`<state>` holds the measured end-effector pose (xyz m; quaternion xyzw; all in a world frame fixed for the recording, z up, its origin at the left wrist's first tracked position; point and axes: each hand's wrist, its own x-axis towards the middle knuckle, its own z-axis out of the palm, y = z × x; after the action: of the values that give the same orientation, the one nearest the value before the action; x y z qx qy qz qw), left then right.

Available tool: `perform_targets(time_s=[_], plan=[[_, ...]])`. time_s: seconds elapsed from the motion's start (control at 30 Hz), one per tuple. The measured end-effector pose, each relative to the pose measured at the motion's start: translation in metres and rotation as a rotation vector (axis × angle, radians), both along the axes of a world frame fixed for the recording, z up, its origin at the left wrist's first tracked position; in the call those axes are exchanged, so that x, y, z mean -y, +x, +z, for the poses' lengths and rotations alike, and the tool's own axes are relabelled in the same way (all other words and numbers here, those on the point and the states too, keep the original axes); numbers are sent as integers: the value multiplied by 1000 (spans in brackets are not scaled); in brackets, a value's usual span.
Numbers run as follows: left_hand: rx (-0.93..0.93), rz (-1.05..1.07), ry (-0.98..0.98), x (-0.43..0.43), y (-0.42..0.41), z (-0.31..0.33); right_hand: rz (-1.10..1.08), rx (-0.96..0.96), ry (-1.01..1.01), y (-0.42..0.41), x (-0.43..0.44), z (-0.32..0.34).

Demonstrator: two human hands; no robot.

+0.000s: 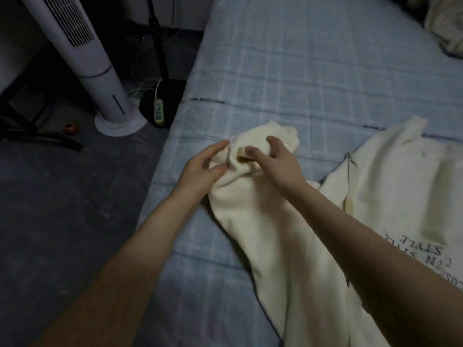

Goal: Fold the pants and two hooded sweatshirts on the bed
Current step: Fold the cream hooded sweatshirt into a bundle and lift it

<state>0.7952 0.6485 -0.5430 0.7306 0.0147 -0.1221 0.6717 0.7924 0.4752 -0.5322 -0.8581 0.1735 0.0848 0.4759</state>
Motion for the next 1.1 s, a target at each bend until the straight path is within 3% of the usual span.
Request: perform_targets(time_s=[0.07, 0.17, 0.27, 0.37, 0.47, 0.6, 0.7, 0.8, 0.97, 1.1], plan=[[104, 38, -38, -13, 5, 8, -49, 124, 201, 21, -12, 8], [210, 99, -97, -28, 6, 10, 96, 315, 208, 65, -16, 21], [172, 180, -62, -30, 1, -7, 329, 205, 235, 89, -7, 18], [14, 214, -80, -27, -10, -22, 455, 13, -41, 76, 20, -1], [-4, 182, -55, -27, -20, -33, 432, -9, -278, 45, 49, -13], [26, 135, 101, -29, -13, -32, 650, 109, -206, 24, 53, -17], [73, 198, 90, -40, 7, -29, 477, 243, -77, 44, 62, -10], [65, 240, 82, -38, 17, -35, 318, 202, -21, 51, 67, -19], [49, 270, 150, -25, 15, -51, 371, 93, -204, 42, 58, -28], [50, 280, 121, -36, 17, -42, 379, 277, -587, 12, 42, -29]])
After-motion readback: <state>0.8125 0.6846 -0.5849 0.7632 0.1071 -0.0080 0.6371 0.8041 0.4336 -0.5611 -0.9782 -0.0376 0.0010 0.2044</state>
